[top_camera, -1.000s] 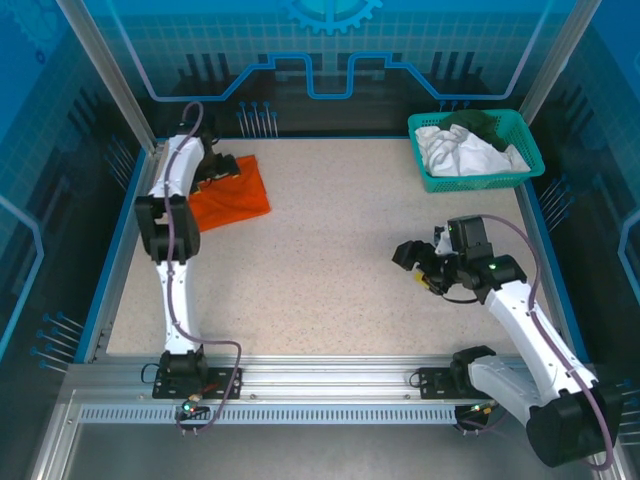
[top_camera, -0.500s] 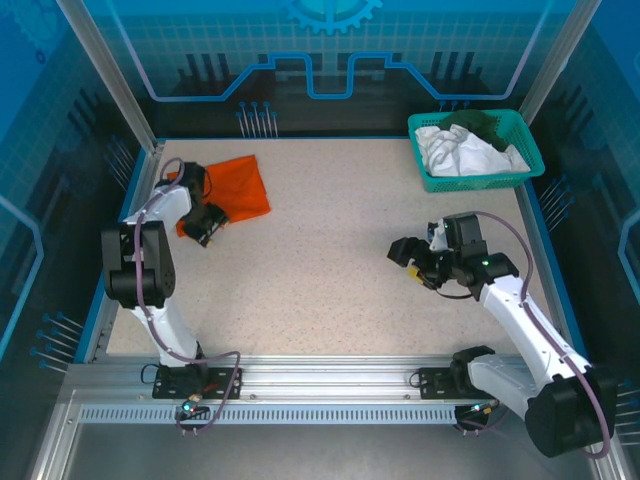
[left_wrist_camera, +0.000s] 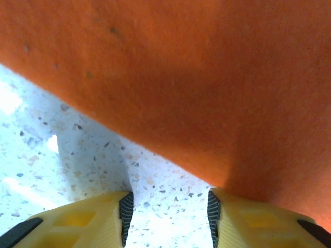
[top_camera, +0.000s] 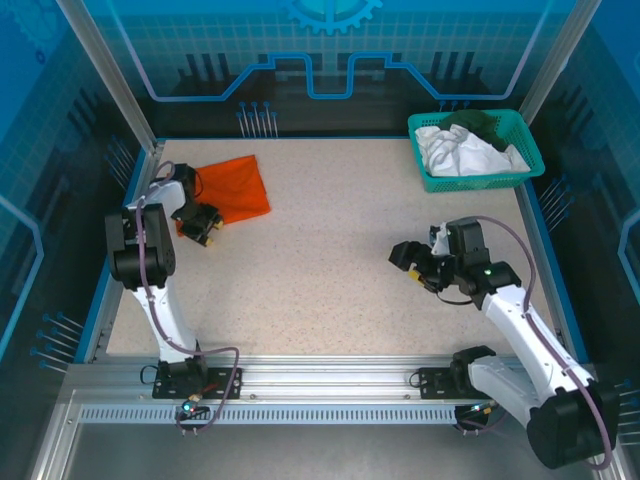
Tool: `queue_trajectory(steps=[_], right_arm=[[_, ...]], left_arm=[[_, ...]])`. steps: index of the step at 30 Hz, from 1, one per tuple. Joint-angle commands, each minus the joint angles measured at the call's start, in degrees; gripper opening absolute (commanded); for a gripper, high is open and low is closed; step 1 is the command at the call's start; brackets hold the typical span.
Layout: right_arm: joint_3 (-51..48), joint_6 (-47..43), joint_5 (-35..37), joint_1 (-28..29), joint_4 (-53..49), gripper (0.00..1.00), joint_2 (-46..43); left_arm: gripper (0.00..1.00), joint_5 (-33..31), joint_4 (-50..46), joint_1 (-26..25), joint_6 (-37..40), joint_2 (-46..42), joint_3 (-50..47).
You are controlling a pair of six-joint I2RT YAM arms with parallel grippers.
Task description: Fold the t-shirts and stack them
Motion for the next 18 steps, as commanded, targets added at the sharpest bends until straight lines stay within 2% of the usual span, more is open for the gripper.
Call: queue_trajectory(steps=[1, 7, 18], right_arm=[[-1.2, 0.6, 1.8, -0.1, -1.7, 0.81, -3.0], [-1.3, 0.8, 2.8, -0.8, -3.9, 0.81, -6.1], [-1.4, 1.0, 3.8, -1.4, -7.2, 0.81, -10.0]], left_arm=[[0.47, -4.4, 3.3, 2.4, 4.7, 5.2, 4.5], [0.47, -6.1, -0.4, 2.3, 6.5, 9.3, 10.8], [0.48, -6.1, -0.3, 2.0, 3.5, 12.2, 15.7]])
